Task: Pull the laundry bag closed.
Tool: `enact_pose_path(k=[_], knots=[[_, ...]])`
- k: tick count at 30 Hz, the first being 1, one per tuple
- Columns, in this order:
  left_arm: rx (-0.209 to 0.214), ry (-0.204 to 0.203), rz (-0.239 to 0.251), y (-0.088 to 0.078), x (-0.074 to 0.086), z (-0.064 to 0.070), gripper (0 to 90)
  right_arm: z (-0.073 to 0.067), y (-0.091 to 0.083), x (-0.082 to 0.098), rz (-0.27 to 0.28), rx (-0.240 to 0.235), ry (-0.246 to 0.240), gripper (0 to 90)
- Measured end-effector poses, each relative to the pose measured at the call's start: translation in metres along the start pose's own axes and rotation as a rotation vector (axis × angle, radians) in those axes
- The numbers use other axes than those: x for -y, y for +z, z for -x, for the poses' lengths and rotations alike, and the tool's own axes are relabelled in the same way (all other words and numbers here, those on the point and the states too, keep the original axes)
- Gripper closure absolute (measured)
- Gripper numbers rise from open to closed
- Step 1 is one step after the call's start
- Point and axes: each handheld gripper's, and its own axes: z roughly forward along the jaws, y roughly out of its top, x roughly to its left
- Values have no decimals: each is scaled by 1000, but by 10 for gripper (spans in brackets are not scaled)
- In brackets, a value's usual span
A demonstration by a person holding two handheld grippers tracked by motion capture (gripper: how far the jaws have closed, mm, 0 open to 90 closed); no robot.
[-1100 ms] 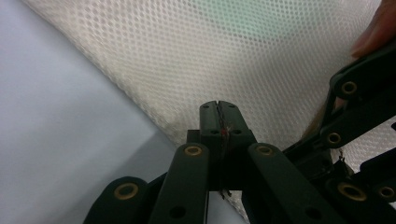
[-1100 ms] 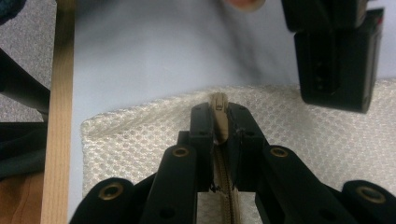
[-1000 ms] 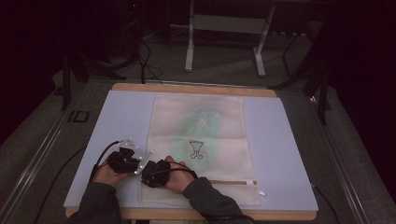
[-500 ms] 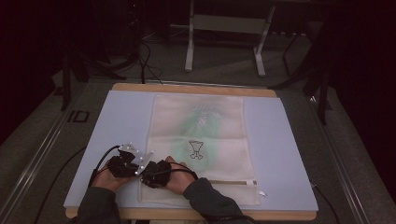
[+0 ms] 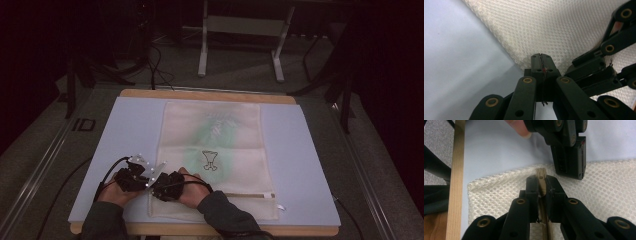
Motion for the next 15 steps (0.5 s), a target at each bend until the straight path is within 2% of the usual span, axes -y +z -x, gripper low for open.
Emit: enact_pose_path(k=[5, 9, 13, 15], knots=[[6, -4, 6, 0, 1, -1, 898, 2, -2, 2, -4, -3, 1, 823], [-9, 23, -6, 0, -1, 1, 898, 2, -5, 5, -11, 1, -6, 824], [-2, 18, 6, 0, 1, 1, 898, 2, -7, 8, -10, 5, -10, 823], [-6, 28, 1, 0, 0, 1, 898, 1, -7, 9, -10, 9, -14, 823]])
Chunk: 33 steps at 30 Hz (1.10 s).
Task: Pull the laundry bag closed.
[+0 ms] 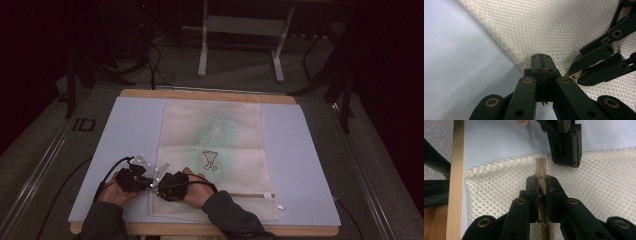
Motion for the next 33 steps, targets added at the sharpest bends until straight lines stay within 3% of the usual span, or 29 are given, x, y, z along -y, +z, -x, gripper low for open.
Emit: enact_pose_path(k=[33], knots=[[4, 5, 3, 0, 0, -1, 898, -6, -16, 16, -49, 27, -22, 823]])
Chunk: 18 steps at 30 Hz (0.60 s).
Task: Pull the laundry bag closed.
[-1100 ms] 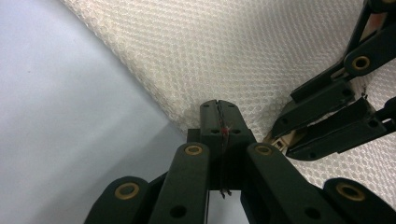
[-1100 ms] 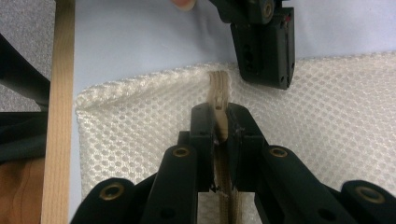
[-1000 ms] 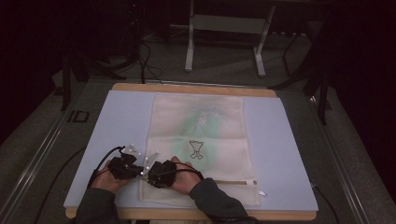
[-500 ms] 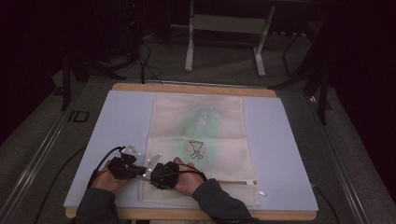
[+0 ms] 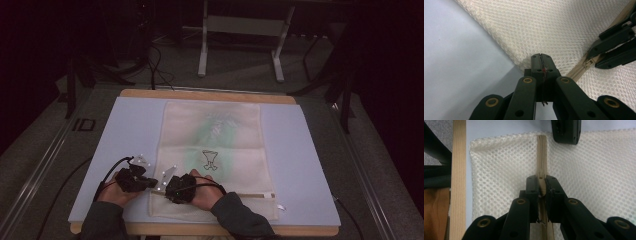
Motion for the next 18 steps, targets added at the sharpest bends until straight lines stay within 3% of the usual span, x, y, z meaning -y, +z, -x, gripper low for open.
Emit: enact_pose_path(k=[18], knots=[[0, -2, 4, 0, 0, 0, 898, -3, -10, 14, -14, 15, -1, 823]])
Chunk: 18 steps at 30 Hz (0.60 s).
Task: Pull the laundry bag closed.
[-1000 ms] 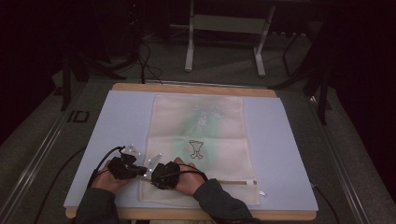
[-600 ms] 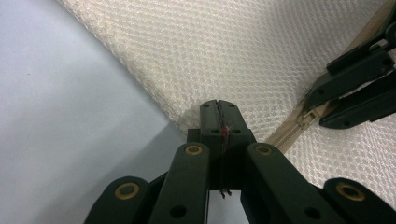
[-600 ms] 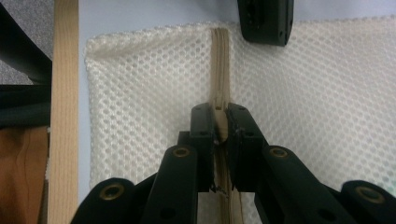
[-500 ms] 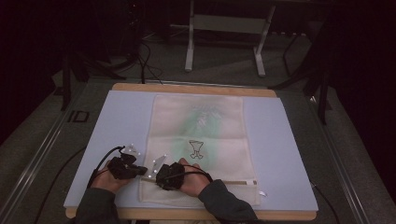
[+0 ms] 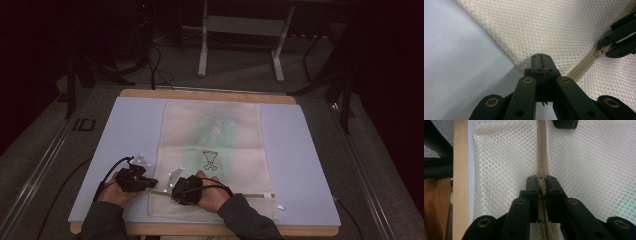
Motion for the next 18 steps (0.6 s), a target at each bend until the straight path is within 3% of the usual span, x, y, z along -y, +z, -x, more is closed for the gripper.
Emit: enact_pose_path(k=[18], knots=[[-3, 4, -2, 0, -1, 1, 898, -3, -5, 7, -4, 12, 2, 823]])
